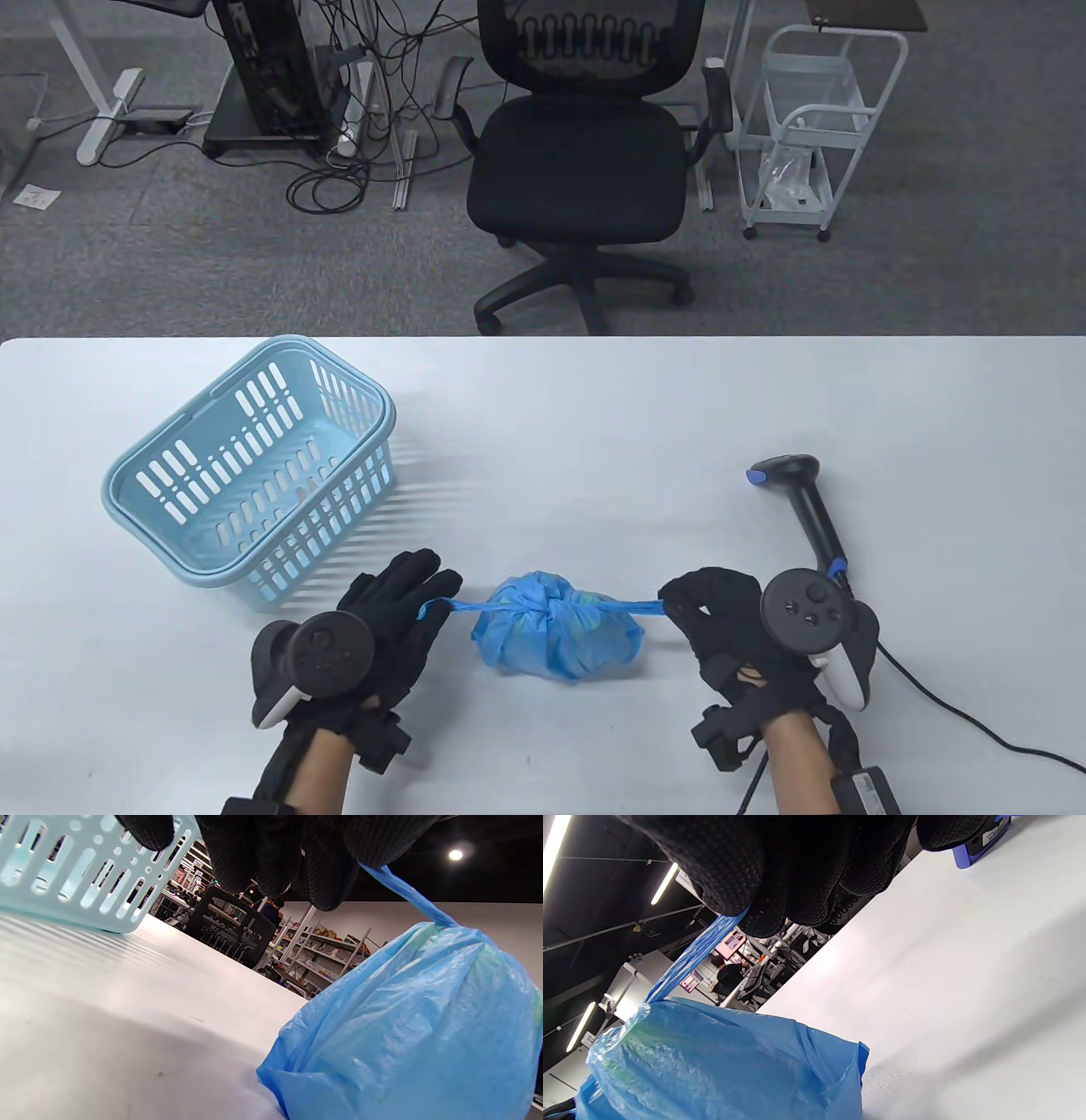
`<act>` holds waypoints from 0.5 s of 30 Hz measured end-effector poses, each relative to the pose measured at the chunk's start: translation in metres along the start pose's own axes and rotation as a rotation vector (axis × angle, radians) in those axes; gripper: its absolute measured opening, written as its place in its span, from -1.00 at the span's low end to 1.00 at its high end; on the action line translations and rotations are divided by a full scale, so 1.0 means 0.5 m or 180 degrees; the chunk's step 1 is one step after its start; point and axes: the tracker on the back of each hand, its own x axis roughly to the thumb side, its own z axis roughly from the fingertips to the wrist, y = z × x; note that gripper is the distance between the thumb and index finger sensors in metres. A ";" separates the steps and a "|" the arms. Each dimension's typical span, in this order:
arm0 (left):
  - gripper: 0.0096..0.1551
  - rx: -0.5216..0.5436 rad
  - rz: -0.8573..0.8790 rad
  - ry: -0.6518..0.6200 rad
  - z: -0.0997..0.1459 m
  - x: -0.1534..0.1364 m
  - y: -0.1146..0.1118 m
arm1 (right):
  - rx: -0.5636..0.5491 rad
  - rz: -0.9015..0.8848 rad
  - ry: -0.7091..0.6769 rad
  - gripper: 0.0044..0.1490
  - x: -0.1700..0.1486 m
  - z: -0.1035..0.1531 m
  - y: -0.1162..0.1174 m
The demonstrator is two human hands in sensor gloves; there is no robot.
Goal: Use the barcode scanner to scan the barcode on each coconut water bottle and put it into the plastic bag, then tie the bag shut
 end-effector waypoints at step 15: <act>-0.30 -0.0087 -0.0320 -0.0057 -0.002 0.020 0.030 | -0.0030 0.0406 0.0030 -0.53 0.017 0.003 0.002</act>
